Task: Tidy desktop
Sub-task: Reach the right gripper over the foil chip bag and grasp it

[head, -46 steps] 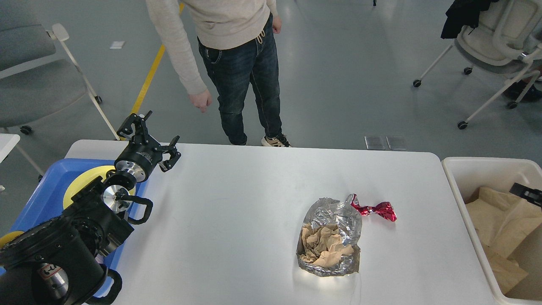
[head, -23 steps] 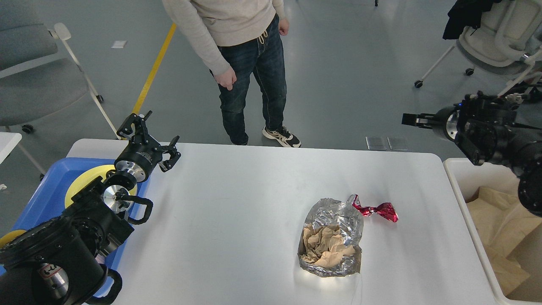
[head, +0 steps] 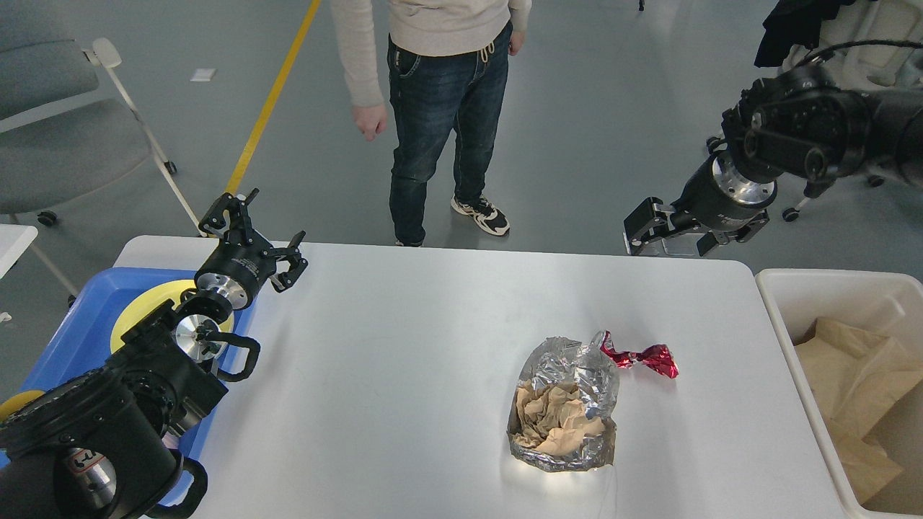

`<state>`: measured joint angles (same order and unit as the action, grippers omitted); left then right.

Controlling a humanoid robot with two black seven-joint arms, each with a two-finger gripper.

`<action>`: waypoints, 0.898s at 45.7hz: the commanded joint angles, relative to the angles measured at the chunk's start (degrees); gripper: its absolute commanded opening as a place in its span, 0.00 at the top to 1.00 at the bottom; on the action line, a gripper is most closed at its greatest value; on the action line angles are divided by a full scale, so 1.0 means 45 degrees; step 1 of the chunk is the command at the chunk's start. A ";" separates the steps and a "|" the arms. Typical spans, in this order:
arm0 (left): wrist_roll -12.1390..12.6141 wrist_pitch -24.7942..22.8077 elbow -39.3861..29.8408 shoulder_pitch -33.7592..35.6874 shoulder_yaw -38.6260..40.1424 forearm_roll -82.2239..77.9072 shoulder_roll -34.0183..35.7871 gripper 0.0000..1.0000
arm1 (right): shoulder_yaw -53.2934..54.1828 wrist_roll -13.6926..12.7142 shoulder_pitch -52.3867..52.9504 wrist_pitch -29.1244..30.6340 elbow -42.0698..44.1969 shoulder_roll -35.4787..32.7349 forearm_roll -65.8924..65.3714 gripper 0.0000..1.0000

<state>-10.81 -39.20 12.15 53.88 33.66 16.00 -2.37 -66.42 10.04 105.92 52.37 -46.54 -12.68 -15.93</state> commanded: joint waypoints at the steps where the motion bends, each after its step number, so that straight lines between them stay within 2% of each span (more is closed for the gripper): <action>1: 0.0000 0.0001 -0.0004 0.0000 0.0000 0.0000 0.0000 0.04 | 0.0248 -0.0004 0.1400 0.0584 -0.0613 -0.0404 0.0005 0.00; 7: 0.0000 0.0001 -0.0005 0.0000 0.0000 0.0000 0.0000 0.04 | 0.0307 -0.0023 0.2203 0.0584 -0.0850 -0.0600 0.0024 0.00; 13: 0.0000 0.0001 -0.0005 0.0000 0.0000 0.0000 0.0000 0.04 | 0.0287 -0.0063 0.1834 0.0584 -0.0850 -0.0600 -0.0015 0.00; 22: 0.0000 0.0001 0.0015 0.0000 0.0000 0.0000 0.0000 0.04 | 0.0462 -0.0102 -0.0664 0.0584 -0.0908 -0.0229 -0.0015 0.00; 27: 0.0000 0.0001 -0.0005 0.0000 0.0000 0.0000 0.0000 0.04 | 0.1164 -0.0102 -0.2091 0.0160 -0.0889 -0.0131 0.0005 0.00; 31: 0.0000 0.0001 -0.0005 0.0000 0.0000 0.0000 0.0000 0.04 | 0.1595 -0.0102 -0.3008 -0.0522 -0.0850 -0.0112 -0.0015 0.00; 41: 0.0000 -0.0019 0.0015 0.0000 0.0000 0.0000 0.0000 0.04 | 0.1713 -0.0121 -0.5411 -0.3959 -0.0518 0.0005 -0.0093 0.00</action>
<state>-10.81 -39.20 12.14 53.85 33.66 16.00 -2.37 -59.03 9.50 86.46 42.53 -49.85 -12.98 -16.30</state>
